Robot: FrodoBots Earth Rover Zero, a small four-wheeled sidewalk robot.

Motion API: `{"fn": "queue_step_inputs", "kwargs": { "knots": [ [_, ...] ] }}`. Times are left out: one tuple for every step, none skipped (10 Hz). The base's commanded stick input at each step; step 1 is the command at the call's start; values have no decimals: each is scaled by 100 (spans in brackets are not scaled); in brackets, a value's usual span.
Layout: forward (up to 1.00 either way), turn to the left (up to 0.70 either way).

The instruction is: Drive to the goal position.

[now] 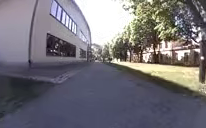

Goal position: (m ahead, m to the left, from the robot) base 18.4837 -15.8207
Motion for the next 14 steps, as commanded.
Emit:
{"fn": "queue_step_inputs", "kwargs": {
  "knots": [
    [45, 0],
    [45, 0],
    [45, 0],
    [45, 0],
    [45, 0],
    [45, 0],
    [45, 0],
    [45, 0],
    [45, 0],
    [45, 0],
    [45, 0],
    [45, 0],
    [45, 0],
    [45, 0]
  ]
}}
